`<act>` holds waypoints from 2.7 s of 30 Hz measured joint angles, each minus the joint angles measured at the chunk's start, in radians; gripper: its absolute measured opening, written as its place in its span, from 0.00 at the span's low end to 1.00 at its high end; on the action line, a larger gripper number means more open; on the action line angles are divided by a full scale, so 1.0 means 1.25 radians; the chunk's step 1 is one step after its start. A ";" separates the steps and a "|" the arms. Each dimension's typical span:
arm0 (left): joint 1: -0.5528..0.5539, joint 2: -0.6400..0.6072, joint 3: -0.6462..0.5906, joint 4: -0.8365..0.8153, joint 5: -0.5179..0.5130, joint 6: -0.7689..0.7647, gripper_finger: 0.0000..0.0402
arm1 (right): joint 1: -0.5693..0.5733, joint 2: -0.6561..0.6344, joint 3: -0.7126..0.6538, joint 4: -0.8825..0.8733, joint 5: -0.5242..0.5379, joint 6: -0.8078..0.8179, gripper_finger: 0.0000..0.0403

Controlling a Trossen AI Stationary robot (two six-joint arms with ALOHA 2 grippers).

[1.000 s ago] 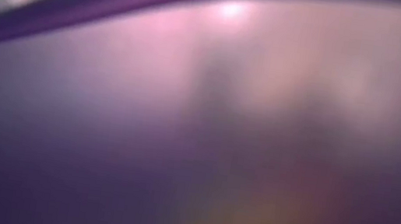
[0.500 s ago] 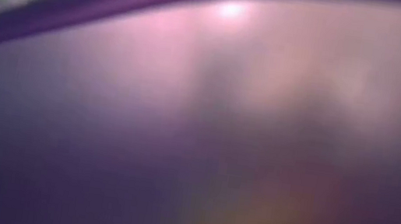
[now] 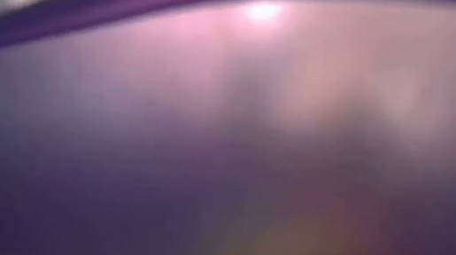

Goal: Pack school essentials
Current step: Put the scissors into the purple supply box

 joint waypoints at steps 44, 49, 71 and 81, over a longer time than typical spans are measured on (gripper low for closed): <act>0.000 0.009 -0.002 -0.047 -0.005 0.001 0.35 | 0.000 -0.054 0.032 -0.064 -0.037 -0.001 0.21; 0.000 0.019 -0.002 -0.043 -0.005 0.001 0.35 | 0.000 -0.056 0.017 -0.057 -0.037 0.004 0.19; 0.000 0.012 -0.002 -0.042 -0.005 0.000 0.35 | 0.000 -0.061 -0.142 0.071 -0.039 0.041 0.17; 0.000 0.004 -0.002 -0.042 -0.005 -0.002 0.35 | 0.000 -0.098 -0.125 0.061 -0.039 0.041 0.17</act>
